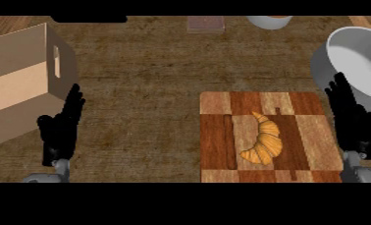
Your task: Pick the croissant from the cutting board and place it in the pot
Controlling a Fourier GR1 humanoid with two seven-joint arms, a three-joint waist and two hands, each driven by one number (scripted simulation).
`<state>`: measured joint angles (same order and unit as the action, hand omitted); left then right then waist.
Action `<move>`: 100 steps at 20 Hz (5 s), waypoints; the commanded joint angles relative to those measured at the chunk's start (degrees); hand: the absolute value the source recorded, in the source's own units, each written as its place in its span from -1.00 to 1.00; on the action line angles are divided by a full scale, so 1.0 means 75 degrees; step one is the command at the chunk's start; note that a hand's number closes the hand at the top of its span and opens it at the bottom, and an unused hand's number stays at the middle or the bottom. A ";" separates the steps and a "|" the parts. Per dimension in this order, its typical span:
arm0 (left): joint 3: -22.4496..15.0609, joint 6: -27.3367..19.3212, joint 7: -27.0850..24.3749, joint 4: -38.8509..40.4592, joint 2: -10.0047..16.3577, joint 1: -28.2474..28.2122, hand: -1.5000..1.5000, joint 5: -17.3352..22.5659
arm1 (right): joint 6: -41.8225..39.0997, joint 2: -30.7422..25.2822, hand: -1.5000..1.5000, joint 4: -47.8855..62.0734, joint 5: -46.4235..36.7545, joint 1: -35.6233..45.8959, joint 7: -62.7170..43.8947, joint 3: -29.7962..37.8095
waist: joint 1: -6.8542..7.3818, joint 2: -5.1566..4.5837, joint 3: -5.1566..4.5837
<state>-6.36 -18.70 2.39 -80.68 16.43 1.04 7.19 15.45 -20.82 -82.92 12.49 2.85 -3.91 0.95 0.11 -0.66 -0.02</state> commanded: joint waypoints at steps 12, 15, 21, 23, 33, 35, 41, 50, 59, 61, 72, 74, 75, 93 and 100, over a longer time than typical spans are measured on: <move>0.0546 0.0642 -0.0091 -0.1242 0.0131 0.1775 0.00 0.0807 | -0.4625 -0.3043 -1.00 0.0100 -0.0687 0.0483 0.4589 0.0381 | -0.0043 0.0073 0.0043; 0.0601 0.0818 -0.0150 -0.1113 0.0136 0.1769 0.00 0.0898 | -0.5022 -0.3172 -1.00 0.0284 -0.1032 0.0194 0.6170 0.0415 | -0.0079 0.0079 0.0024; 0.1014 0.1291 -0.0556 -0.0563 0.0269 0.1824 0.00 0.1079 | -0.4729 -0.3761 -1.00 -0.0062 -0.2450 -0.0032 0.6302 0.0219 | -0.0079 0.0085 -0.0004; 0.0950 0.1142 -0.0057 -0.1223 0.0381 0.1602 0.00 0.1059 | -0.5019 -0.4290 -1.00 -0.0514 -0.2630 -0.0164 0.5629 0.0150 | -0.0041 0.0123 -0.0006; 0.1024 0.1196 -0.0067 -0.1102 0.0150 0.1823 0.00 0.0878 | -0.5186 -0.3683 -1.00 -0.2627 -0.4076 -0.0267 0.3116 -0.0904 | -0.0053 0.0101 -0.0003; 0.0707 0.0732 0.0431 -0.1629 -0.0079 0.2025 0.00 0.0565 | -0.5561 -0.3320 -1.00 -0.2334 -0.4053 0.0445 0.2332 -0.1199 | 0.0027 0.0093 0.0001; 0.1264 0.1525 -0.0267 -0.0903 -0.0020 0.1711 0.00 0.0872 | -0.6058 -0.2673 -1.00 -0.2493 -0.4682 0.0391 0.1603 -0.1426 | -0.0009 0.0089 0.0001; 0.1330 0.1560 -0.0446 -0.0733 -0.0356 0.1767 0.00 0.0524 | -0.5217 -0.1698 -1.00 -0.1473 -0.6320 -0.0027 0.3049 -0.1802 | -0.0022 0.0084 0.0005; 0.1363 0.1379 0.0109 -0.0991 -0.0423 0.2112 0.00 0.0109 | -0.5425 -0.0815 -1.00 -0.1818 -0.7110 0.0138 0.2180 -0.1768 | -0.0009 0.0091 0.0004; 0.1300 0.1436 0.0192 -0.1171 -0.0555 0.1954 0.00 0.0204 | -0.5311 -0.0705 -1.00 -0.1730 -0.7555 0.0149 0.1988 -0.2002 | -0.0001 0.0091 0.0004; 0.1512 0.1647 0.0121 -0.1204 -0.0730 0.1842 0.00 0.0125 | -0.4516 0.0301 -1.00 -0.0084 -0.8590 0.0530 0.2736 -0.2125 | 0.0001 0.0086 0.0004; 0.1645 0.1669 0.0306 -0.1272 -0.0578 0.1984 0.00 0.0113 | -0.4656 0.0518 -1.00 -0.0179 -0.8645 0.0550 0.2591 -0.2219 | 0.0000 0.0088 0.0004; 0.1962 0.2008 -0.0058 -0.0443 -0.0377 0.2343 0.00 0.0350 | -0.4268 0.0397 -1.00 0.0386 -0.8632 0.0525 0.3132 -0.2067 | -0.0015 0.0075 0.0004; 0.1846 0.1785 0.0405 -0.1131 -0.0552 0.2118 0.00 0.0147 | -0.3811 0.1101 1.00 -0.0430 -0.9530 0.0484 0.3389 -0.2585 | -0.0034 0.0100 0.0003; 0.1554 0.1772 0.0098 -0.1184 -0.0803 0.2154 0.00 0.0020 | -0.3212 0.2056 1.00 0.0852 -1.0261 0.2189 -0.0485 -0.0245 | 0.0287 -0.0132 -0.0014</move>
<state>5.66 -5.41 3.48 -89.09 10.95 16.51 7.16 -11.74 -9.78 -80.79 -63.04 14.44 6.01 -8.83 0.91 -0.38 -0.74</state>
